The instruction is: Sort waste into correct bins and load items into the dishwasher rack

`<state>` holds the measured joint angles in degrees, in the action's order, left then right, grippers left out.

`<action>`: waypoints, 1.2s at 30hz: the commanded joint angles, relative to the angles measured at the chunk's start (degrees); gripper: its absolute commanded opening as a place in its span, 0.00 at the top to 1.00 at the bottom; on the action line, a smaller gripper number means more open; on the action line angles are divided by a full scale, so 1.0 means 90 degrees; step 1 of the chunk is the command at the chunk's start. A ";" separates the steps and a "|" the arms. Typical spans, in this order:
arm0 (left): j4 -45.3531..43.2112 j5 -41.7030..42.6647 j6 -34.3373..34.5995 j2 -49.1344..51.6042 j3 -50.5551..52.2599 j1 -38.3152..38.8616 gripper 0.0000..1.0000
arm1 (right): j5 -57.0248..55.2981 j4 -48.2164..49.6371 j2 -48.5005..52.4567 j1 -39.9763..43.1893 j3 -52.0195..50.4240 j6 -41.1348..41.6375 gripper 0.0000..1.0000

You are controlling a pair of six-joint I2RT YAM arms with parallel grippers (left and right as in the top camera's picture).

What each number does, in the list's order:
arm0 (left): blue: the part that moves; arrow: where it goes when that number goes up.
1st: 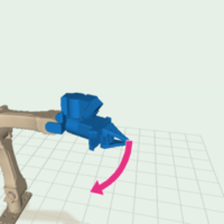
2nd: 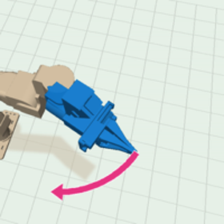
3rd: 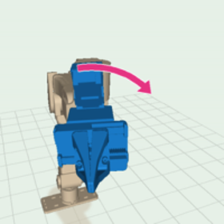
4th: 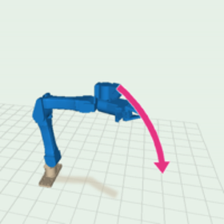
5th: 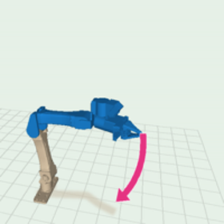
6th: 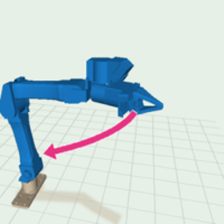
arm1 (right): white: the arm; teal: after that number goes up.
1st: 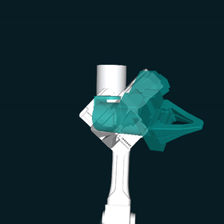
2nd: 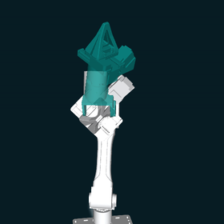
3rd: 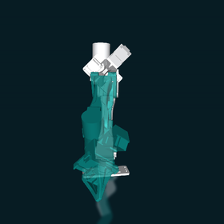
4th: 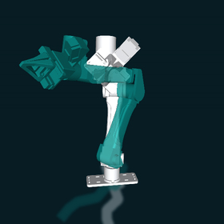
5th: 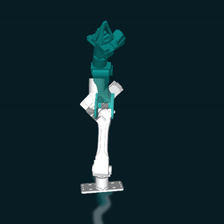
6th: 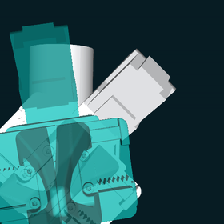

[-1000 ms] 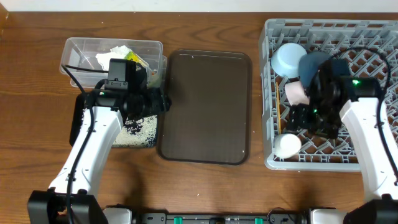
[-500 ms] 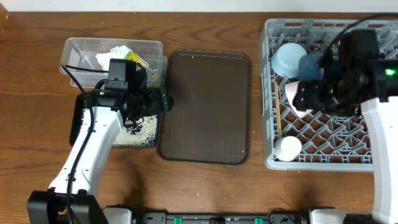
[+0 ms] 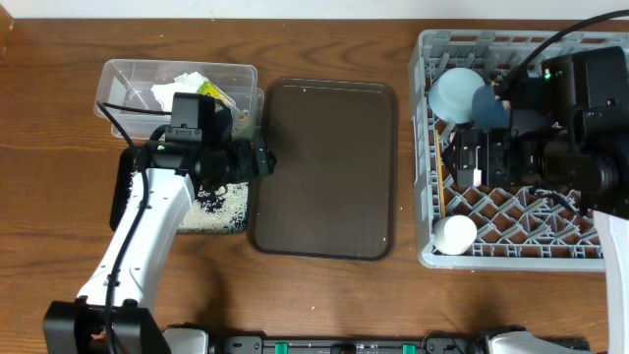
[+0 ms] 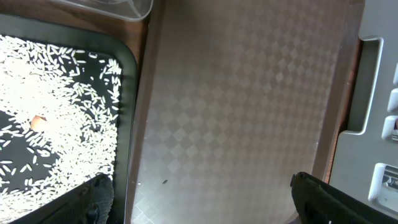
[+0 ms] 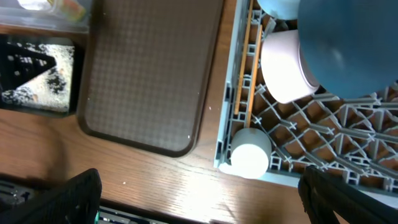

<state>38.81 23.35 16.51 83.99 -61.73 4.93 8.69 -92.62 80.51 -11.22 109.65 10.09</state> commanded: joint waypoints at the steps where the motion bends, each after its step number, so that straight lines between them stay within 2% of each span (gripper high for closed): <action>1: 0.0019 -0.0080 -0.0019 -0.0044 -0.0022 -0.0010 0.06 | -0.0469 -0.0063 0.0002 -0.0046 0.0061 -0.0129 0.01; 6: 0.0019 -0.0080 -0.0019 -0.0044 -0.0022 -0.0010 0.05 | -0.0556 0.0692 -0.0090 -0.0049 0.0061 -0.0444 0.01; 12: 0.0019 -0.0080 -0.0019 -0.0044 -0.0022 -0.0010 0.05 | -0.0532 0.2492 -0.0593 -0.0083 -0.0614 -0.1156 0.01; 18: 0.0019 -0.0080 -0.0019 -0.0044 -0.0022 -0.0010 0.05 | -0.0537 0.4126 -0.1872 -0.0027 -0.2674 -0.1158 0.01; 27: 0.0019 -0.0080 -0.0019 -0.0044 -0.0022 -0.0010 0.05 | -0.0333 0.6506 -0.4505 0.0398 -0.6698 -0.1151 0.01; 36: 0.0019 -0.0080 -0.0019 -0.0044 -0.0022 -0.0010 0.05 | -0.0080 0.8408 -0.6545 0.0699 -0.9556 -0.0984 0.01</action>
<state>38.79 23.11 16.49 83.99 -61.71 4.93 6.79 -18.98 25.52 -5.50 27.83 0.78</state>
